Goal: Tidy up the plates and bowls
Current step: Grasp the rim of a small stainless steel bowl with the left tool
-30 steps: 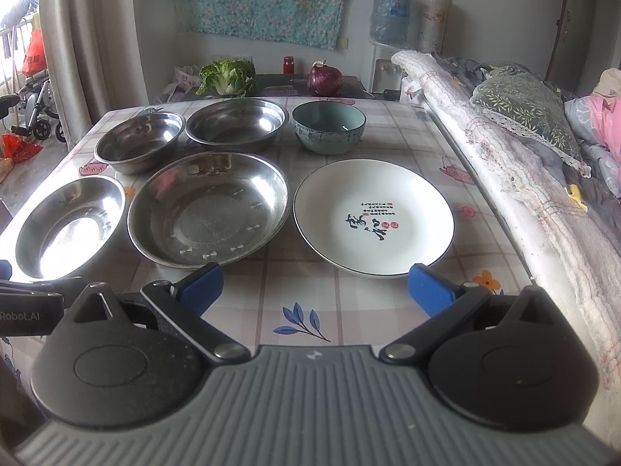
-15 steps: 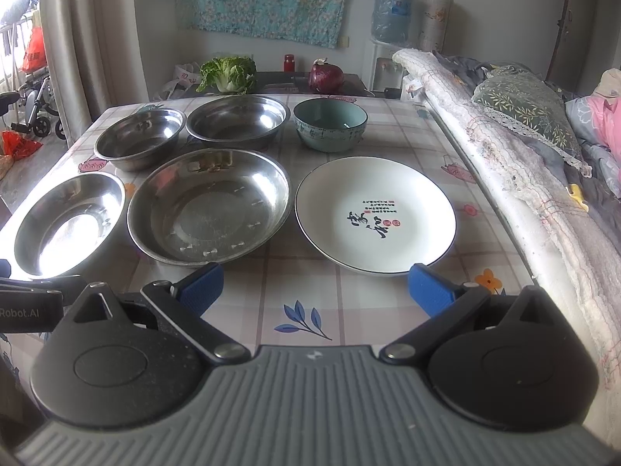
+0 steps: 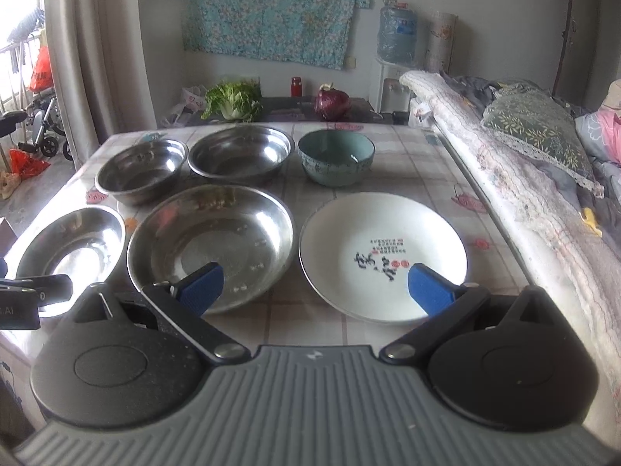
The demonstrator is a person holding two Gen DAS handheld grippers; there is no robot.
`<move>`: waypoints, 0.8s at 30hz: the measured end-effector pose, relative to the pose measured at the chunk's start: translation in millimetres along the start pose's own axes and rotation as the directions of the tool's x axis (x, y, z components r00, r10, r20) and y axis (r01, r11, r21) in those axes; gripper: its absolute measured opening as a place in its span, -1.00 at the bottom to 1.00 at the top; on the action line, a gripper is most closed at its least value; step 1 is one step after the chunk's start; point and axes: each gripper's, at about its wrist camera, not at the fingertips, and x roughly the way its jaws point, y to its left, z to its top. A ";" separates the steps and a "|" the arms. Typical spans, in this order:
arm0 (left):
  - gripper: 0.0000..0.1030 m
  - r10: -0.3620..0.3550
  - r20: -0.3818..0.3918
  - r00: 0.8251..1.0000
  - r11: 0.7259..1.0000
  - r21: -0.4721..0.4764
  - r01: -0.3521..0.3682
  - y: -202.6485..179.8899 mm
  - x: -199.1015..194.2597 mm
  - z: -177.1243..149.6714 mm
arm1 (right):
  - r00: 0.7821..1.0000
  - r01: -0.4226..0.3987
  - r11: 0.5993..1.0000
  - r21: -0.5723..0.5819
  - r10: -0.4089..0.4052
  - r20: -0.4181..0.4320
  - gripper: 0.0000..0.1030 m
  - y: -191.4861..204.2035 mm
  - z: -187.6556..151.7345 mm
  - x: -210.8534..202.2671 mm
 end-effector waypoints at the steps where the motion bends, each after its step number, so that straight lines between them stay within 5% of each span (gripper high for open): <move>1: 1.00 -0.003 0.010 1.000 1.000 0.003 0.003 2.4 1.2 6.6 | 1.000 -0.017 1.000 0.006 0.017 0.016 0.98 0.1 6.9 2.8; 7: 1.00 -0.050 0.023 0.998 0.998 -0.041 0.051 19.3 14.5 41.2 | 0.987 -0.147 0.988 0.040 0.143 0.079 0.98 8.5 45.8 27.7; 10: 1.00 -0.014 0.018 1.000 0.998 -0.062 0.015 25.6 26.3 55.9 | 0.975 -0.211 0.976 0.053 0.206 0.082 0.98 17.7 64.8 45.5; 17: 1.00 0.101 0.005 0.995 0.994 -0.028 -0.101 38.1 64.6 89.2 | 0.941 -0.336 0.940 0.059 0.334 0.044 0.97 49.3 102.2 95.5; 24: 1.00 0.055 0.030 0.998 0.998 -0.045 -0.054 56.4 100.3 115.5 | 0.917 -0.394 0.914 0.098 0.398 -0.029 0.82 71.2 125.1 151.8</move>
